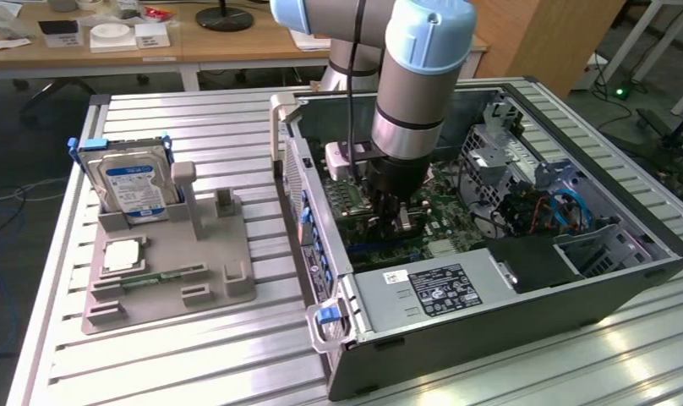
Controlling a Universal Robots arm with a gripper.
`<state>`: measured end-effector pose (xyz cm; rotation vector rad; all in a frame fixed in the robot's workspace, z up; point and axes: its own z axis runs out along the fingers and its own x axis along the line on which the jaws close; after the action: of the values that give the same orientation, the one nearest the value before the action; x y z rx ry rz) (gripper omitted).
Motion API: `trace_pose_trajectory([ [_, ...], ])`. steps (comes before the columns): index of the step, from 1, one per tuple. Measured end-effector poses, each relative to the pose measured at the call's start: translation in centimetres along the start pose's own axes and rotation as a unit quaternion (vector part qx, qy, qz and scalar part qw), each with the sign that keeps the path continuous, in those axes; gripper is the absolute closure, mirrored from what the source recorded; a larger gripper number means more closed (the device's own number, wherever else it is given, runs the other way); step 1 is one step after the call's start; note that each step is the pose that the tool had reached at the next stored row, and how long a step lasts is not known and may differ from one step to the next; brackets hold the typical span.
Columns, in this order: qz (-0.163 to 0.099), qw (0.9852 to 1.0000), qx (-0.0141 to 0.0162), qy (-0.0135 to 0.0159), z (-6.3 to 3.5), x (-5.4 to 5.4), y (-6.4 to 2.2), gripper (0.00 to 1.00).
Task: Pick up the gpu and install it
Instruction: 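Insert the gpu into the slot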
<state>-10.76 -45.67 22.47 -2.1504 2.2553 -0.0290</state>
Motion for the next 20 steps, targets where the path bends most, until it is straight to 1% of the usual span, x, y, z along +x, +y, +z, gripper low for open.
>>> trace_pose_trajectory([
  [13,0.000,1.0000,-0.0001,0.0000,0.14,0.00,0.01,0.72],
  [17,0.000,1.0000,-0.0018,0.0003,0.38,0.01,0.00,0.72],
  [20,0.000,1.0000,-0.0022,0.0003,0.40,0.01,0.01,0.72],
])
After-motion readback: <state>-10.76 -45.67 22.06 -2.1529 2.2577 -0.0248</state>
